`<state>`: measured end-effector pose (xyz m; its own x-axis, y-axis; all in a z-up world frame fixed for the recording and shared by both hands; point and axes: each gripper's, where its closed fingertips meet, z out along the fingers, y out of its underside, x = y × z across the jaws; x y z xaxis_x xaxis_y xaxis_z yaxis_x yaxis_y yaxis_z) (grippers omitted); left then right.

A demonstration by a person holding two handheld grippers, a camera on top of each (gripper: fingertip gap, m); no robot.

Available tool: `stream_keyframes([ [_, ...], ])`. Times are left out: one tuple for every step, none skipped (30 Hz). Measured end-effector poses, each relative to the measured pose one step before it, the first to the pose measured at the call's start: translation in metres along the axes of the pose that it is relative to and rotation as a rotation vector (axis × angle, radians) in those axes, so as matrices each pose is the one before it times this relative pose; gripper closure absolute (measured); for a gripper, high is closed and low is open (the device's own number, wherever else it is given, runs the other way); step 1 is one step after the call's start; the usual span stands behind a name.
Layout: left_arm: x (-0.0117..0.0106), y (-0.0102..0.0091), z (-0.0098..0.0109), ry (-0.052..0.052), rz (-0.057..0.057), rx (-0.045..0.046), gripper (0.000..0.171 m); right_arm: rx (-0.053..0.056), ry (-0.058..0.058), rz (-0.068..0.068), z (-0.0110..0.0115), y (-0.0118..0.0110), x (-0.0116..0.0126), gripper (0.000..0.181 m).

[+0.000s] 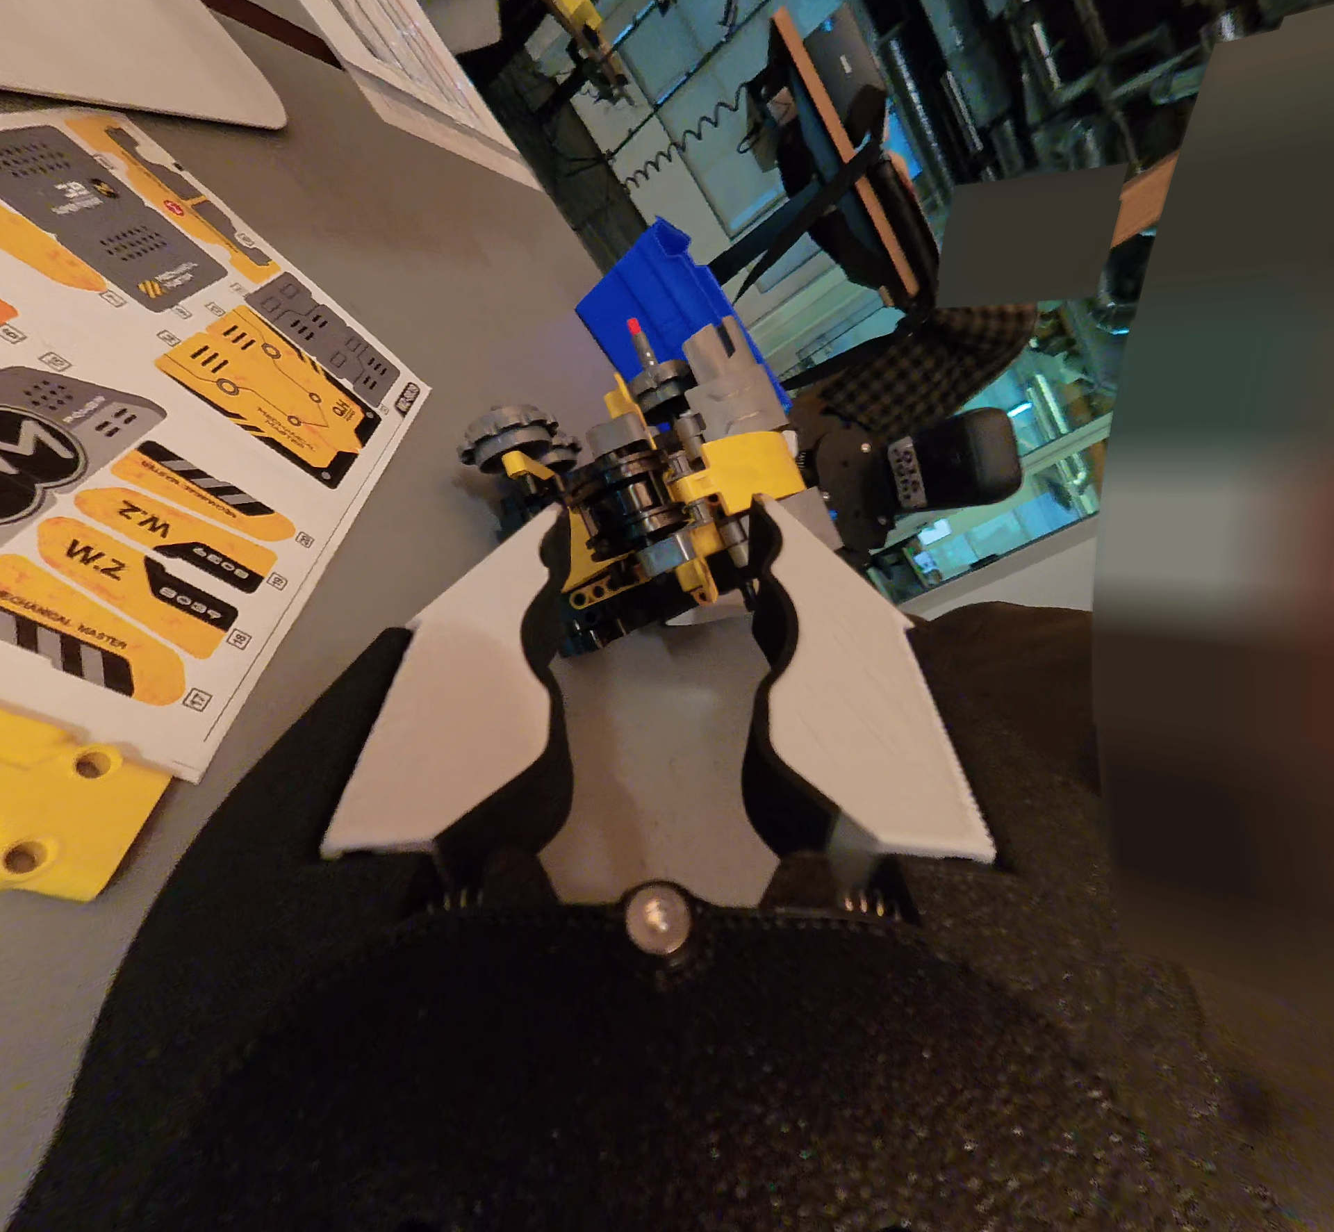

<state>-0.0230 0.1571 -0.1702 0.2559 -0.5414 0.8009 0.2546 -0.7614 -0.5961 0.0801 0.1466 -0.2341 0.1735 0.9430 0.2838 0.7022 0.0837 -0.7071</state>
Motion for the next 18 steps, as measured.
stream_keyframes([
  [-0.00154, 0.00029, -0.00001, -0.0251, 0.0096, -0.00341, 0.124, -0.0032, 0.0028, -0.0008, 0.00018, -0.00061, -0.00055, 0.105],
  [-0.00114, 0.00037, 0.00003, -0.0238, 0.0131, -0.00487, 0.124, -0.0026, 0.0005, -0.0016, 0.00041, -0.00043, -0.00112, 0.105],
  [-0.00164, 0.00084, 0.00008, -0.0268, 0.0118, -0.00827, 0.127, -0.0034, 0.0014, -0.0040, 0.00052, -0.00035, -0.00121, 0.105],
  [-0.00192, 0.00078, -0.00006, -0.0271, 0.0096, -0.00811, 0.129, -0.0033, 0.0046, -0.0092, 0.00046, -0.00021, -0.00080, 0.105],
  [-0.00029, 0.00011, -0.00017, -0.0157, 0.0122, -0.00325, 0.131, -0.0031, 0.0075, -0.0152, 0.00022, -0.00034, -0.00063, 0.105],
  [0.00003, 0.00042, -0.00023, -0.0117, 0.0080, -0.00464, 0.134, -0.0045, 0.0093, -0.0149, -0.00013, -0.00040, -0.00039, 0.105],
  [0.00148, 0.00037, -0.00031, -0.0005, 0.0000, -0.00558, 0.137, -0.0029, 0.0067, -0.0069, -0.00030, -0.00067, -0.00034, 0.105],
  [0.00058, 0.00020, -0.00041, -0.0033, -0.0058, -0.00497, 0.139, -0.0018, 0.0040, -0.0037, -0.00025, -0.00070, -0.00040, 0.105],
  [0.00026, 0.00061, -0.00061, -0.0020, -0.0040, -0.00634, 0.139, -0.0017, 0.0042, -0.0064, -0.00002, -0.00022, -0.00023, 0.105],
  [0.00056, 0.00089, -0.00065, 0.0025, -0.0070, -0.00886, 0.139, -0.0010, 0.0032, -0.0061, -0.00007, -0.00007, -0.00008, 0.105],
  [0.00056, 0.00049, -0.00070, 0.0063, -0.0099, -0.00607, 0.140, 0.0017, 0.0005, -0.0041, 0.00010, -0.00016, -0.00009, 0.105],
  [0.00098, 0.00036, -0.00051, 0.0143, -0.0102, -0.00349, 0.140, 0.0007, -0.0025, -0.0025, 0.00034, 0.00008, -0.00042, 0.105],
  [0.00172, 0.00042, -0.00032, 0.0276, -0.0198, -0.00092, 0.140, -0.0006, -0.0042, 0.0005, 0.00069, 0.00061, -0.00057, 0.105],
  [0.00191, -0.00001, -0.00027, 0.0386, -0.0329, 0.00396, 0.140, 0.0001, -0.0064, 0.0025, 0.00084, 0.00069, -0.00074, 0.104],
  [0.00196, 0.00003, 0.00001, 0.0474, -0.0392, 0.00750, 0.140, -0.0002, -0.0065, 0.0029, 0.00089, 0.00089, -0.00062, 0.104],
  [0.00189, 0.00017, 0.00015, 0.0528, -0.0417, 0.00721, 0.140, -0.0003, -0.0057, 0.0019, 0.00101, 0.00091, -0.00048, 0.104],
  [0.00157, 0.00011, 0.00032, 0.0518, -0.0428, 0.00758, 0.140, 0.0004, -0.0051, 0.0020, 0.00070, 0.00084, -0.00017, 0.104],
  [0.00101, -0.00006, 0.00038, 0.0456, -0.0420, 0.00896, 0.140, 0.0014, -0.0046, 0.0018, 0.00037, 0.00047, -0.00010, 0.104],
])
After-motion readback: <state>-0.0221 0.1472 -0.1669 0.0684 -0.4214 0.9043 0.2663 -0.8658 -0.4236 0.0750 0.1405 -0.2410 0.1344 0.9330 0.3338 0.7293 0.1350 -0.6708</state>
